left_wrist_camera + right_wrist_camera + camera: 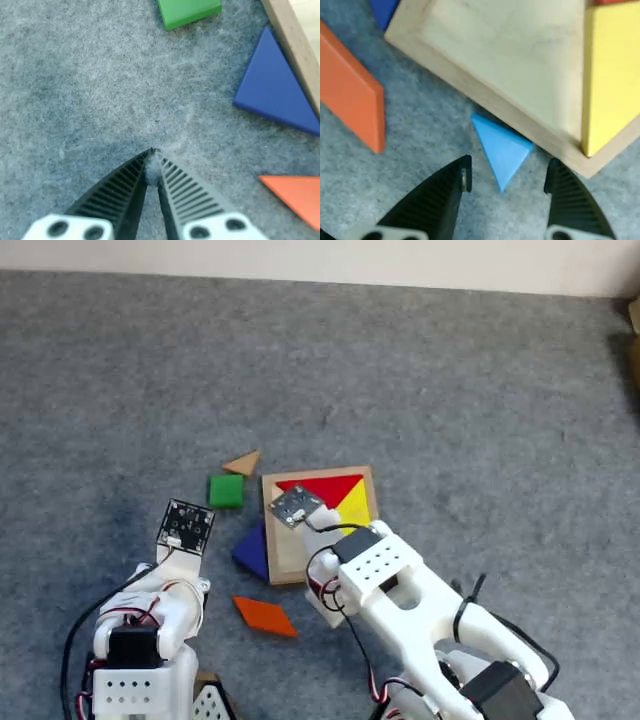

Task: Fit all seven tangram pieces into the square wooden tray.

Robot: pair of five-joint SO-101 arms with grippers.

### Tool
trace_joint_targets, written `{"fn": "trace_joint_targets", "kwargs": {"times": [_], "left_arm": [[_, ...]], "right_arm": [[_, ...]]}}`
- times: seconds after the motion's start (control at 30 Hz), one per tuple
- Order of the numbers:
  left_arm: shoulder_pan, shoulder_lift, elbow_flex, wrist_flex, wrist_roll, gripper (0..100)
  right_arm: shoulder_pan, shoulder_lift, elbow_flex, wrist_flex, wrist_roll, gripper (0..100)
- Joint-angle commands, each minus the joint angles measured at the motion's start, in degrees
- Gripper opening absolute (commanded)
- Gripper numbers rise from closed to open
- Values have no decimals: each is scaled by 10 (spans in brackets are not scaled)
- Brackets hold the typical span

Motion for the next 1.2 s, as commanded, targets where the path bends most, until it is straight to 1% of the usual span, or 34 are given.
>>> {"fn": "trace_joint_targets", "kwargs": {"times": [0.0,0.2,0.43,0.5,0.67,0.97,1.07,1.17], "left_arm": [[-6,-4,11,3,6,5],[-6,-4,11,3,6,5],[-6,-4,11,3,6,5],[-6,-4,11,3,6,5],[-4,-4,11,3,6,5],[-2,-5,11,3,6,5],[-2,-5,11,3,6,5],[-2,-5,11,3,6,5]], "right_arm": [[-11,-7,-27,-21,9,241],[-11,11,-28,-43,9,241],[-12,134,-53,-41,8,241],[-12,134,-72,-40,8,239],[-11,112,-76,-40,8,176],[-12,103,-76,-40,10,174],[-12,104,-74,-40,54,174],[-12,103,-63,-41,61,170]]}}
